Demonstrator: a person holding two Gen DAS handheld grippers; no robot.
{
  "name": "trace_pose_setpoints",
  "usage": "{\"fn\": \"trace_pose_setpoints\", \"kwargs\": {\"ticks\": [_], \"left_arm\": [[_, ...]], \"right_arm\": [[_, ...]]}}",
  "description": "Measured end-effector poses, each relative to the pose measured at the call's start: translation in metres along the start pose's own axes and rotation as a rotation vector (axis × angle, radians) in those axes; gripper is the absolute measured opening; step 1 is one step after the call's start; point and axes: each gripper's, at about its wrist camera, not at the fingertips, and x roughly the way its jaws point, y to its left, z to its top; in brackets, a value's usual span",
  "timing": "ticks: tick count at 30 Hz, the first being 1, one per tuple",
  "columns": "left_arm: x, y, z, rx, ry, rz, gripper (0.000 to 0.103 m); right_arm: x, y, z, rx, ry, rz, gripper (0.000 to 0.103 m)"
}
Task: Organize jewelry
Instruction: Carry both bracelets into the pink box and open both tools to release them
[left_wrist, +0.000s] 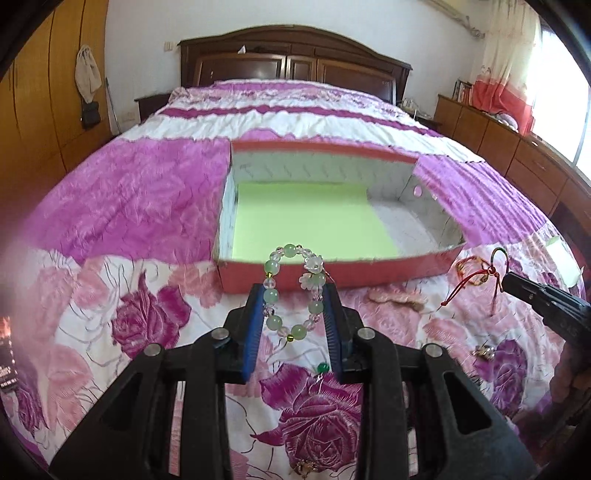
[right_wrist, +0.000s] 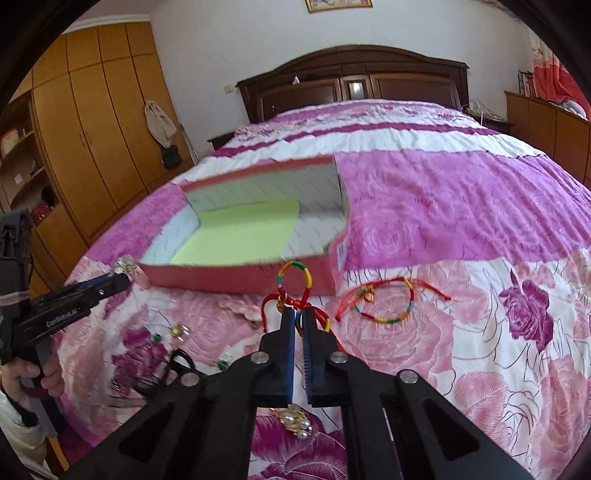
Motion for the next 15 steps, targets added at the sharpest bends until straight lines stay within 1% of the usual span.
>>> {"fn": "trace_pose_setpoints", "kwargs": {"ticks": [4, 8, 12, 15], "left_arm": [[-0.004, -0.002, 0.011, 0.018, -0.033, 0.005, 0.023], [0.001, 0.000, 0.024, 0.019, -0.053, 0.008, 0.023], [0.010, 0.000, 0.037, 0.029, -0.079, 0.015, 0.023], [0.019, 0.001, 0.047, 0.030, -0.087, 0.011, 0.023]], "right_arm": [[-0.008, 0.005, 0.015, -0.011, -0.046, 0.016, 0.005], [-0.010, 0.013, 0.030, -0.031, -0.080, 0.025, 0.005], [-0.005, 0.021, 0.048, -0.057, -0.114, 0.030, 0.005], [0.005, 0.026, 0.061, -0.064, -0.122, 0.040, 0.005]]}}
